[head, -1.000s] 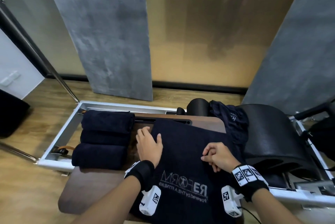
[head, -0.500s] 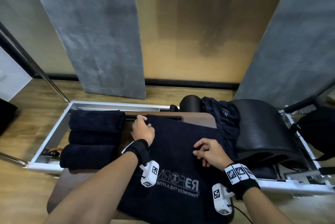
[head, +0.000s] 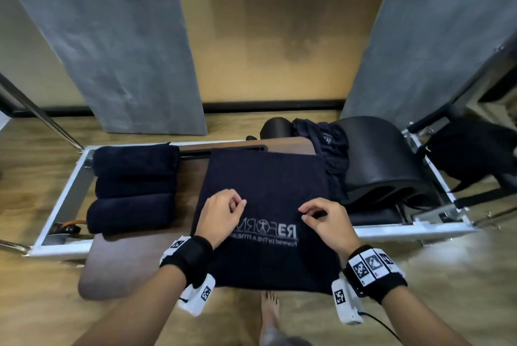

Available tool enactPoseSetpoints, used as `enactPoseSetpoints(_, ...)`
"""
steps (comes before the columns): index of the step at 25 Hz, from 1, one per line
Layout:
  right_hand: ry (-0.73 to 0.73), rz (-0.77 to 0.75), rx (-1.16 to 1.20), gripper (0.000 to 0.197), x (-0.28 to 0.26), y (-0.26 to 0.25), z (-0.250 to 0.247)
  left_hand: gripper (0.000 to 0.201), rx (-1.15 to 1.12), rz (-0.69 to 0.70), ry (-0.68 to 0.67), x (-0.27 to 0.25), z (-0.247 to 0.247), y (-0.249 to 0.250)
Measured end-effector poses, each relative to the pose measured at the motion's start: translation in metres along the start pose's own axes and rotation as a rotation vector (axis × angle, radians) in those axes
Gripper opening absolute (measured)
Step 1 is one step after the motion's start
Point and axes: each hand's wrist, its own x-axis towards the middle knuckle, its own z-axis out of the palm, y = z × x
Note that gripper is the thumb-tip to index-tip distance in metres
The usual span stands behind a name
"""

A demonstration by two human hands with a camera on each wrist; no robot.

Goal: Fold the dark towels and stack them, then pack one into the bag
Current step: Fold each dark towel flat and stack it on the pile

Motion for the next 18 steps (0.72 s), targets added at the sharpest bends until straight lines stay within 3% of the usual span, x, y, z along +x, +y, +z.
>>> enactPoseSetpoints(4,-0.069,-0.115,-0.22,0.027,-0.058,0.019,0.007,0.032,0.13,0.223,-0.085,-0.068,0.001,-0.02)
enactPoseSetpoints(6,-0.183,-0.149,-0.356,0.059,-0.083,0.028,0.013,0.034,0.194,0.291,-0.108,-0.092,0.0,-0.031)
enactPoseSetpoints(9,-0.281,-0.225,-0.703,0.112,-0.109,0.042,0.027,0.077,0.276,0.318,-0.168,-0.116,-0.001,-0.044)
enactPoseSetpoints(11,-0.255,-0.247,-0.906,0.126,-0.121,0.046,0.036,0.097,0.359,0.347,-0.211,-0.126,-0.003,-0.05)
enactPoseSetpoints(15,-0.115,-0.172,-0.98,0.112,-0.128,0.038,0.043,0.078,0.41,0.374,-0.253,-0.132,-0.012,-0.056)
enactPoseSetpoints(18,-0.084,-0.178,-0.832,0.084,-0.133,0.03,0.046,0.047,0.267,0.372,-0.268,-0.135,-0.018,-0.056)
